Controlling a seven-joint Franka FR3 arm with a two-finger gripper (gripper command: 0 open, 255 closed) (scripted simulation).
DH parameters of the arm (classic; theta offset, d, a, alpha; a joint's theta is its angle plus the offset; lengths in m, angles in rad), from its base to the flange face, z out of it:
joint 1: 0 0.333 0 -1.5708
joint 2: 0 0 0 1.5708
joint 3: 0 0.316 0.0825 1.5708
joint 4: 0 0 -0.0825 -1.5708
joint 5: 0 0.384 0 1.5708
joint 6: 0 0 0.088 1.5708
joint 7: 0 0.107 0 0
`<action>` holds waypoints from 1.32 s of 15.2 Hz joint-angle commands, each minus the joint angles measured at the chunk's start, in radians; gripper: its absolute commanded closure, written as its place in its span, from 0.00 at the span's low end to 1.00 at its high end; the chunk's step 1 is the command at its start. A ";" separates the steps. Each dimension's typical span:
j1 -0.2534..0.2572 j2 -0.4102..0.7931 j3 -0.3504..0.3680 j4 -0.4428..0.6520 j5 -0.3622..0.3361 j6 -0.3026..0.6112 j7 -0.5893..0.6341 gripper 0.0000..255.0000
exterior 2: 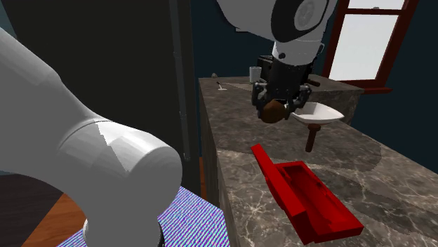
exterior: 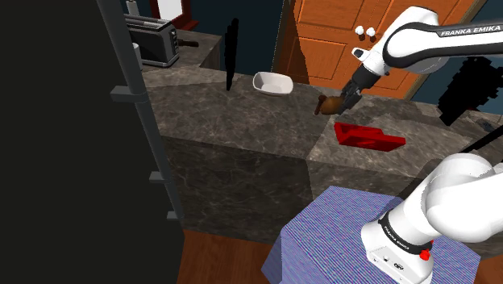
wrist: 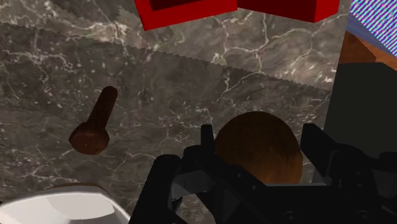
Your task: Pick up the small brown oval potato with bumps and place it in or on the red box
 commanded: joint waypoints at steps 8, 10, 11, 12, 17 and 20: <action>-0.003 -0.034 0.031 0.088 -0.002 -0.119 0.031 1.00; -0.036 -0.076 0.006 0.068 -0.028 -0.146 -0.002 1.00; -0.053 -0.096 -0.007 0.061 -0.042 -0.159 -0.019 1.00; -0.069 -0.114 -0.020 0.054 -0.055 -0.173 -0.037 1.00; -0.150 -0.190 -0.094 0.042 -0.123 -0.245 -0.134 1.00; -0.194 -0.220 -0.144 0.050 -0.164 -0.287 -0.198 1.00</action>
